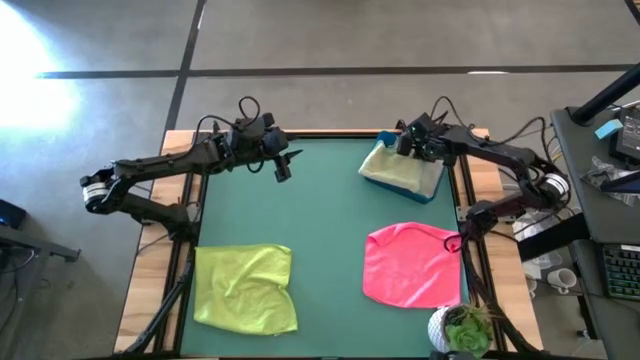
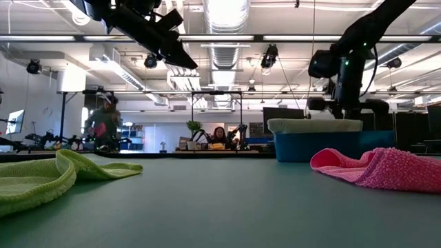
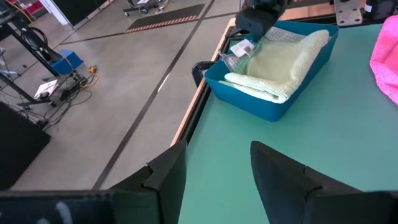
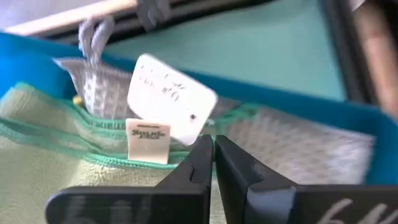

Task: Fold microfiber towels
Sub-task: Put the folded light green microfiber cloth into the blue bin

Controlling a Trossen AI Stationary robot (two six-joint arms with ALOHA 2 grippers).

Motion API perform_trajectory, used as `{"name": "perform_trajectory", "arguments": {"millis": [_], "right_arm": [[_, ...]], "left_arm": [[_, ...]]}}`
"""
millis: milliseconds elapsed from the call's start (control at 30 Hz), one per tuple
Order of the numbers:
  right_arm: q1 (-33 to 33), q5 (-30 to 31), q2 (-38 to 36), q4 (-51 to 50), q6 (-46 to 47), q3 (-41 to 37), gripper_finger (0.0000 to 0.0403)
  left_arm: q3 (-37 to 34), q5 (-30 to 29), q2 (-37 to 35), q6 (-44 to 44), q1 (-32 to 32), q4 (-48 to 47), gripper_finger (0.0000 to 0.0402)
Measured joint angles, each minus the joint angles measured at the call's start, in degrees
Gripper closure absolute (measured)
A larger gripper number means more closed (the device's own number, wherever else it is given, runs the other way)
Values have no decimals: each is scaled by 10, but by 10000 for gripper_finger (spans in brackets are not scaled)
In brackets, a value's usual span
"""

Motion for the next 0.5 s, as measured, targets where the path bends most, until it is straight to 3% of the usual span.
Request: {"name": "perform_trajectory", "arguments": {"millis": [267, 500], "right_arm": [[0, -18, -14, -4, -41, 3, 387], [0, -64, -16, -6, -64, 12, 325]], "left_arm": [[0, 0, 0, 10, 0, 1, 240], [0, 0, 0, 30, 0, 1, 240]]}}
